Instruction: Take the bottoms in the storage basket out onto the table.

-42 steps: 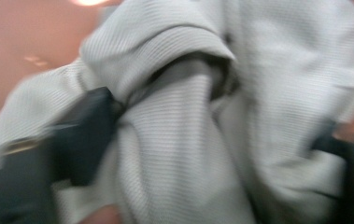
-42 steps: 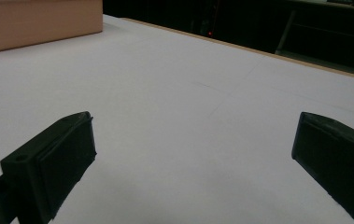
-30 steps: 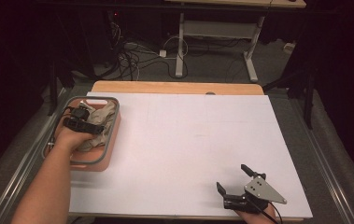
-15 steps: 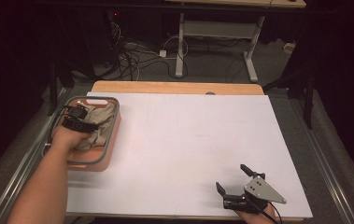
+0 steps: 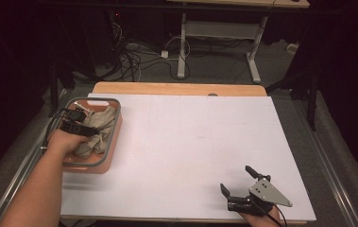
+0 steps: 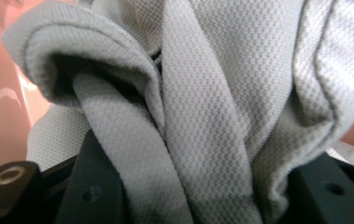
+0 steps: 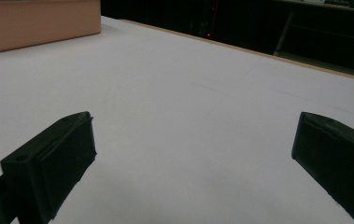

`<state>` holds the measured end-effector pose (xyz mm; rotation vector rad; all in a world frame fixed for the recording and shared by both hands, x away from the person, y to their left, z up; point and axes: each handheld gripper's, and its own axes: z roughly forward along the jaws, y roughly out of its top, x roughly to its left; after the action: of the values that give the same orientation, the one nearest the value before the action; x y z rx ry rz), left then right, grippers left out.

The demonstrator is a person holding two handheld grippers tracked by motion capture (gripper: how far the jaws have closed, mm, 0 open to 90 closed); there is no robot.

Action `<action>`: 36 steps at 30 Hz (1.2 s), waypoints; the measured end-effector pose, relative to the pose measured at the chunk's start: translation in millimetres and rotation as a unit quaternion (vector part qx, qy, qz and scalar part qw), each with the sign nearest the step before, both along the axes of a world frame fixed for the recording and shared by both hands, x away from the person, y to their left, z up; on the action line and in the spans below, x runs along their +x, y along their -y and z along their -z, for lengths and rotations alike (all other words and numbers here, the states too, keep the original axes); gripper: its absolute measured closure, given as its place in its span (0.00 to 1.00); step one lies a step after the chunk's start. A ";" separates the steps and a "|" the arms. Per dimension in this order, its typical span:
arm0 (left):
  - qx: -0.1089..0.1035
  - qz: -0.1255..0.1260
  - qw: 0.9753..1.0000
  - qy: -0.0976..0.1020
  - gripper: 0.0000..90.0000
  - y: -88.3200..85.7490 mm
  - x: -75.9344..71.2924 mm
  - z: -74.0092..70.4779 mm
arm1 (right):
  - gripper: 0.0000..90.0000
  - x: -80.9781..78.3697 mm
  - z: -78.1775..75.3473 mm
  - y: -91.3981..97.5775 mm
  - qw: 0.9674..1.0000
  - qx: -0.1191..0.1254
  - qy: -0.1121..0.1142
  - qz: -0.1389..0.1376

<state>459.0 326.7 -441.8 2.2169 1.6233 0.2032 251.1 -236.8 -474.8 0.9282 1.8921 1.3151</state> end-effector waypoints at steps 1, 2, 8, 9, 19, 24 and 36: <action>0.000 0.000 1.000 -0.005 0.61 0.5 -1.2 -0.6 | 0.01 0.0 -0.1 0.3 1.000 0.000 0.001 0.001; 0.001 0.000 1.000 -0.009 0.61 0.8 -1.9 -1.0 | 0.01 0.0 -0.3 0.8 1.000 0.001 0.001 0.000; 0.017 0.007 0.999 -0.043 0.60 4.8 -6.5 -4.8 | 0.01 0.1 -0.5 2.6 1.000 0.001 0.002 0.000; 0.020 0.009 0.999 -0.049 0.60 5.2 -7.3 -5.3 | 0.01 0.0 -0.6 2.5 1.000 0.001 0.002 0.000; 0.037 0.013 0.996 -0.080 0.60 7.6 -12.5 -9.3 | 0.01 -1.1 -0.9 3.0 1.000 0.001 0.002 -0.002; 0.048 0.024 0.993 -0.101 0.60 10.6 -12.8 -10.9 | 0.01 -1.2 -0.4 2.3 1.000 0.000 0.001 -0.002; 0.063 0.034 0.987 -0.143 0.60 11.1 -15.6 -13.6 | 0.01 -0.5 0.2 1.2 1.000 -0.003 -0.001 -0.006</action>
<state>443.4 315.7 -428.1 2.4861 1.7168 -0.0343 250.6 -238.0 -475.1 0.9170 1.9040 1.3147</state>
